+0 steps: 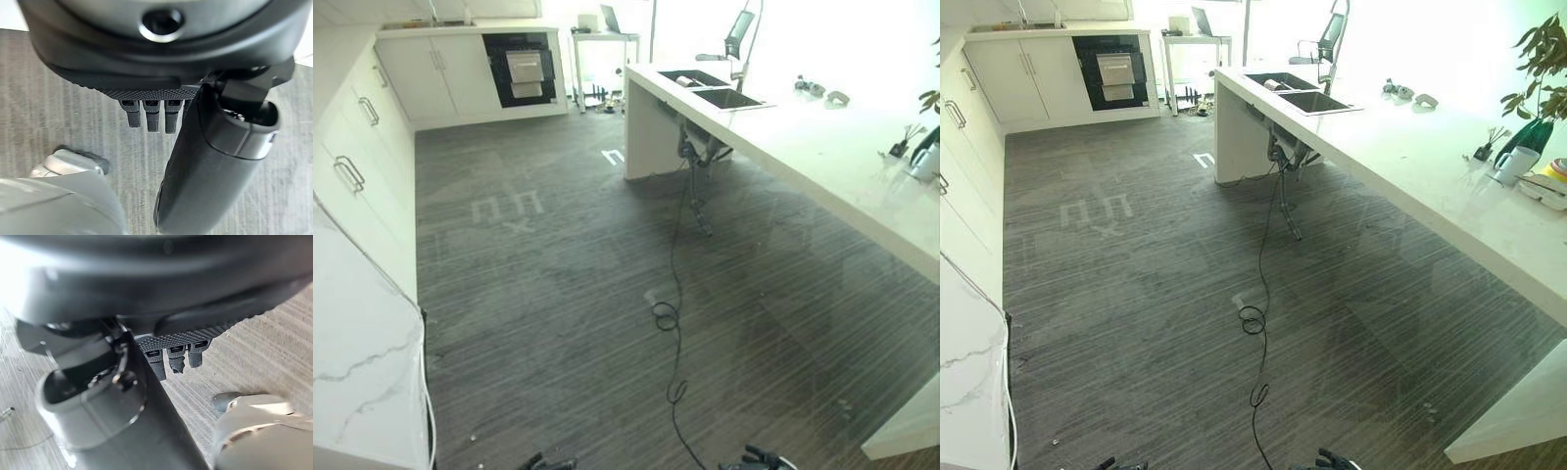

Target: Place the dishes in the dishwasher.

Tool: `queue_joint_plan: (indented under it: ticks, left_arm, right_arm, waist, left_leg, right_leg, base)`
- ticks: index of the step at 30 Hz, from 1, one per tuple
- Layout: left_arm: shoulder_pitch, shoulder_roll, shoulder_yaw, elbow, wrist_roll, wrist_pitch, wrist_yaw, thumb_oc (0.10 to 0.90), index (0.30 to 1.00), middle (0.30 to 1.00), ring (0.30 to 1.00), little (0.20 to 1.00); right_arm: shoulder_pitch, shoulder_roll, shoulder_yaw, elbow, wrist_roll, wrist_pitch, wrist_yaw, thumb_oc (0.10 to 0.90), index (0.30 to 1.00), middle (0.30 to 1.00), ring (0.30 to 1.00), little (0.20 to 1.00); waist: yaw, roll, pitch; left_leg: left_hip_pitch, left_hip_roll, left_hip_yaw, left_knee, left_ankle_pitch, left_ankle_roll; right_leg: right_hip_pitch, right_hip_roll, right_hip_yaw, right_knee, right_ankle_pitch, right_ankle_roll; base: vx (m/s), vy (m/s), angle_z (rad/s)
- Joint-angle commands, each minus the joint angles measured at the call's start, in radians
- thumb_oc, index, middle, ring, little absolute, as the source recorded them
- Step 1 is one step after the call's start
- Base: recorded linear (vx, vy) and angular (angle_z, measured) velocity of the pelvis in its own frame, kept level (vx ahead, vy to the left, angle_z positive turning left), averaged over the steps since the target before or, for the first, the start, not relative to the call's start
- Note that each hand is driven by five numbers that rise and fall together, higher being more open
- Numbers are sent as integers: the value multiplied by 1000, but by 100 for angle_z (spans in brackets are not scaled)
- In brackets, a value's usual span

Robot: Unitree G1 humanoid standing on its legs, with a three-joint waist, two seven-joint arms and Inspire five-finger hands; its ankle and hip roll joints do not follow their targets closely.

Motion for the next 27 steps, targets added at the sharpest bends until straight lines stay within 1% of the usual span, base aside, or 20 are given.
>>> queue_joint_plan:
  ticks: [1, 2, 3, 4, 5, 6, 10, 11, 12, 14, 15, 16, 18, 19, 20, 21, 22, 23, 24, 27]
  left_arm:
    - [-71, 1, 13, -25, -35, -54, -41, 800, 900, 900, 900, 900]
    - [-66, -6, 8, -32, -20, -55, -39, 800, 900, 900, 900, 900]
    - [-55, -13, 1, -38, -14, -56, -32, 800, 900, 900, 900, 900]
    - [-35, -18, -6, -41, -16, -58, -25, 800, 900, 900, 900, 900]
    - [-15, -20, -3, -32, -13, -70, -31, 800, 900, 900, 900, 900]
    - [1, -23, 2, -22, -3, -84, -39, 800, 900, 900, 900, 900]
    - [17, -30, 11, -10, 6, -111, -49, 800, 900, 900, 900, 900]
    - [14, -24, 14, -14, 4, -107, -50, 800, 900, 900, 900, 900]
    - [4, -13, 20, -23, 8, -105, -58, 800, 900, 900, 900, 900]
    - [-10, -1, 18, -31, 3, -106, -64, 800, 900, 900, 900, 900]
    - [-21, 6, 12, -38, -8, -107, -70, 800, 900, 900, 900, 900]
    - [-40, 14, -3, -52, -25, -114, -77, 800, 900, 900, 900, 900]
    - [-55, 19, -21, -68, -31, -121, -78, 800, 900, 900, 900, 900]
    - [-69, 25, -39, -83, -26, -122, -75, 800, 900, 900, 900, 900]
    - [-74, 27, -48, -99, -17, -116, -70, 800, 900, 900, 900, 900]
    - [-80, 28, -54, -114, -21, -105, -63, 800, 900, 900, 900, 900]
    - [-86, 31, -56, -140, -48, -97, -57, 800, 900, 900, 900, 900]
    - [-88, 32, -55, -154, -64, -99, -62, 800, 900, 900, 900, 900]
    - [-115, 31, -77, -252, -86, -87, -38, 800, 900, 900, 900, 900]
    - [-135, 39, -104, -381, -64, -43, -13, 800, 900, 900, 900, 900]
  right_arm:
    - [-38, -80, -47, -4, -26, -30, -26, 800, 900, 900, 900, 900]
    - [-39, -84, -60, 8, -37, -31, -20, 800, 900, 900, 900, 900]
    - [-37, -90, -73, 15, -48, -34, -15, 800, 900, 900, 900, 900]
    - [-29, -97, -83, 17, -49, -38, -11, 800, 900, 900, 900, 900]
    - [-22, -106, -89, 18, -42, -43, -8, 800, 900, 900, 900, 900]
    - [-20, -112, -90, 15, -36, -41, -11, 800, 900, 900, 900, 900]
    - [-14, -111, -95, 17, -56, -70, -5, 800, 900, 900, 900, 900]
    - [-9, -105, -94, 14, -62, -82, 1, 800, 900, 900, 900, 900]
    - [-3, -88, -82, 3, -71, -104, -5, 800, 900, 900, 900, 900]
    - [1, -71, -74, -8, -76, -114, -23, 800, 900, 900, 900, 900]
    - [-1, -66, -69, -16, -59, -115, -29, 800, 900, 900, 900, 900]
    - [-6, -57, -66, -30, -39, -115, -36, 800, 900, 900, 900, 900]
    - [-7, -49, -63, -41, -35, -127, -44, 800, 900, 900, 900, 900]
    - [-7, -46, -62, -52, -18, -132, -46, 800, 900, 900, 900, 900]
    - [-6, -45, -64, -63, -7, -136, -48, 800, 900, 900, 900, 900]
    - [-3, -44, -69, -76, 12, -134, -56, 800, 900, 900, 900, 900]
    - [2, -48, -83, -104, 71, -114, -53, 800, 900, 900, 900, 900]
    - [4, -50, -88, -114, 102, -109, -53, 800, 900, 900, 900, 900]
    - [0, -66, -92, -146, 91, -101, -70, 800, 900, 900, 900, 900]
    - [18, -69, -97, -210, 121, -90, -111, 800, 900, 900, 900, 900]
  waist:
    - [10, 35, 63]
    - [11, 52, 68]
    - [14, 85, 71]
    - [29, 115, 71]
    - [44, 124, 70]
    - [56, 128, 71]
    - [54, 131, 60]
    - [52, 125, 54]
    - [56, 111, 35]
    - [54, 99, 16]
    - [49, 93, 6]
    - [30, 84, -8]
    - [11, 86, -15]
    - [1, 93, -20]
    - [-2, 99, -19]
    - [-6, 115, -17]
    - [-15, 138, -7]
    - [-22, 147, -3]
    - [-50, 162, 22]
    - [-77, 124, 43]
  left_leg:
    - [-168, 97, 140, 94, 284, -24]
    - [-171, 123, 169, 20, 283, -25]
    - [-215, 166, 170, 20, 263, -33]
    - [-293, 204, 133, 20, 282, -54]
    - [-334, 210, 80, 20, 310, -69]
    - [-355, 206, 39, 20, 321, -77]
    - [-326, 205, 51, 20, 280, -64]
    - [-308, 197, 65, 20, 246, -52]
    - [-283, 161, 70, 20, 173, -19]
    - [-263, 133, 76, 20, 143, 9]
    - [-251, 119, 76, 20, 129, 24]
    - [-225, 94, 71, 20, 102, 50]
    - [-202, 81, 67, 20, 85, 67]
    - [-187, 75, 70, 20, 73, 81]
    - [-173, 70, 70, 20, 65, 87]
    - [-160, 75, 67, 20, 56, 95]
    - [-133, 82, 61, 20, 36, 108]
    - [-123, 87, 59, 20, 29, 110]
    - [-89, 87, 58, 20, 12, 110]
    - [-57, 38, 38, 20, -1, 108]
  right_leg:
    - [79, -14, 23, -8, 12, 40]
    - [91, -2, 21, -8, 0, 49]
    - [107, 24, 12, -8, -15, 58]
    - [138, 49, 12, -8, -38, 64]
    - [163, 61, 25, -8, -57, 62]
    - [179, 68, 39, -8, -69, 58]
    - [218, 60, 51, -8, -90, 60]
    - [236, 49, 54, -8, -95, 68]
    - [265, 27, 64, -8, -99, 83]
    - [282, 7, 67, -8, -89, 104]
    - [284, -6, 65, -8, -61, 117]
    - [292, -26, 64, -8, 49, 148]
    - [306, -27, 60, -8, 154, 173]
    - [301, -22, 52, 80, 251, 189]
    - [258, -27, 52, 189, 306, 197]
    - [205, -28, 55, 334, 344, 203]
    - [88, -43, 51, 558, 377, 202]
    - [46, -41, 46, 595, 387, 197]
    - [-112, -24, -1, 618, 325, 158]
    - [-117, -1, -72, 336, 308, 160]
  base:
    - [174, -7, 35]
    - [305, 122, 41]
    - [395, 204, 6]
    - [473, 246, 12]
    - [497, 240, 18]
    - [407, 187, 2]
    - [350, 177, -46]
    - [502, 266, -18]
    - [499, 271, -5]
    - [383, 225, -4]
    - [361, 267, 9]
    - [351, 284, 6]
    - [303, 265, 8]
    - [264, 254, 23]
    - [245, 275, 37]
    - [230, 308, 12]
    - [205, 281, 26]
    - [285, 307, 14]
    - [271, 134, 16]
    - [299, -72, 35]
